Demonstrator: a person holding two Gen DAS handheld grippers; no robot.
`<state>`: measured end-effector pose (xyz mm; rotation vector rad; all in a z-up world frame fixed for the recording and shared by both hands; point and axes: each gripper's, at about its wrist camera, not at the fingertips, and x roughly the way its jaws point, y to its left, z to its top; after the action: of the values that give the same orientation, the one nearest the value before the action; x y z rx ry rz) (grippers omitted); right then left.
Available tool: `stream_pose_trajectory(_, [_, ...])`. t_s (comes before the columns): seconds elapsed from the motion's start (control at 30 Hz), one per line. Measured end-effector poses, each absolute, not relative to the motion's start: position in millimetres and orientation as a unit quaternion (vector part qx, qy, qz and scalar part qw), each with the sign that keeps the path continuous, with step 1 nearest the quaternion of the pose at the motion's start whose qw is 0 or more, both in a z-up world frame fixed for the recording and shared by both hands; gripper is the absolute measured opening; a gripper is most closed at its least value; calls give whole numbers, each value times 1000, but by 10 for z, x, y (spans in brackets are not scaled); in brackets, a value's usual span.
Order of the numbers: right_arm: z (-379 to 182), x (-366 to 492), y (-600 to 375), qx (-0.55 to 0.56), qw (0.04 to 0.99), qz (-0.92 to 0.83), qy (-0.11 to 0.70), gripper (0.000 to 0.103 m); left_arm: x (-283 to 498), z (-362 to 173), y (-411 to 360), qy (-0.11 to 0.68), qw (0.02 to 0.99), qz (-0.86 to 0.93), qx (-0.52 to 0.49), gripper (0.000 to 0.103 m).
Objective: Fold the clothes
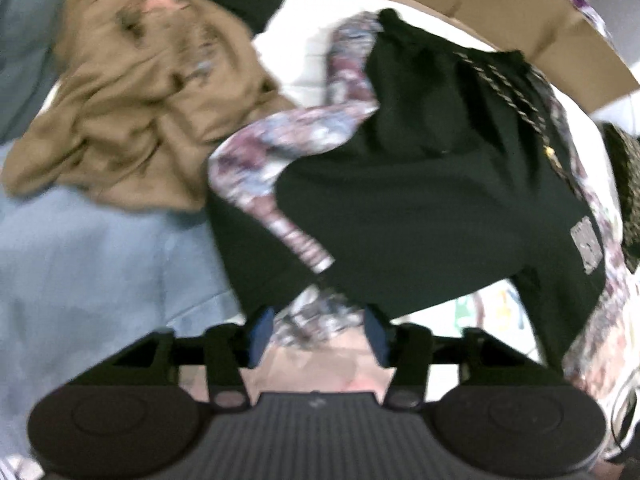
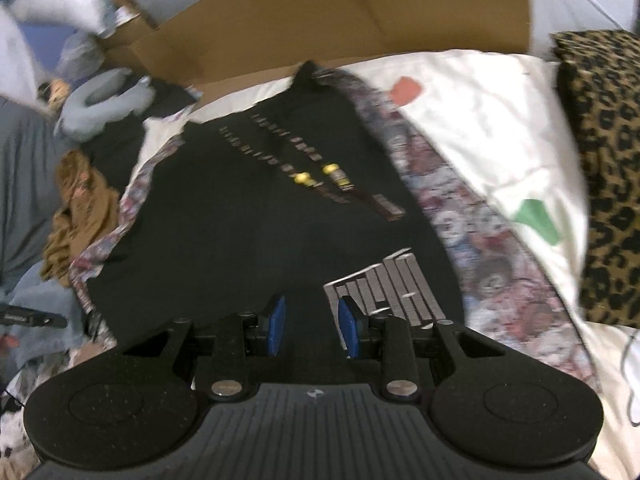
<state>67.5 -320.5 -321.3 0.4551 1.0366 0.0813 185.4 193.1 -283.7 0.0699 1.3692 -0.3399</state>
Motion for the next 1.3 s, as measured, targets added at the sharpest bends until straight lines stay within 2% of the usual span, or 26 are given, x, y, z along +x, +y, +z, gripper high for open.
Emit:
stream_pose_trajectory(0.1, [-3203, 685, -3037, 200, 844, 60, 494, 37, 1750, -2956, 2049, 620, 773, -131, 27, 56])
stream_pose_trajectory(0.17, [-3233, 686, -2977, 206, 840, 63, 498, 37, 1717, -3046, 2106, 613, 781, -116, 20, 64])
stream_pose_trajectory(0.23, [-3269, 688, -2917, 208, 836, 61, 504, 37, 1691, -3154, 2148, 601, 792, -106, 12, 65])
stream_pose_trajectory(0.53, [-3201, 763, -2539, 152, 824, 109, 534, 37, 1518, -3563, 2168, 561, 817, -123, -59, 64])
stream_pose_trajectory(0.9, [-3118, 921, -1989, 93, 800, 185, 563, 37, 1391, -3785, 2245, 509, 845, -159, -39, 67])
stream_pose_trajectory(1.1, [-3286, 755, -1693, 137, 793, 167, 570, 37, 1500, -3828, 2276, 484, 854, -185, -51, 67])
stream_pose_trajectory(1.2, [-3370, 673, -1546, 158, 789, 157, 572, 37, 1496, -3836, 2298, 476, 857, -189, -52, 54])
stream_pose_trajectory(1.27, [-3427, 612, -1448, 174, 787, 151, 572, 37, 1494, -3858, 2377, 482, 851, -195, -76, 30])
stream_pose_trajectory(1.3, [-3464, 529, -1403, 196, 792, 143, 560, 37, 1491, -3870, 2433, 486, 846, -199, -94, 24])
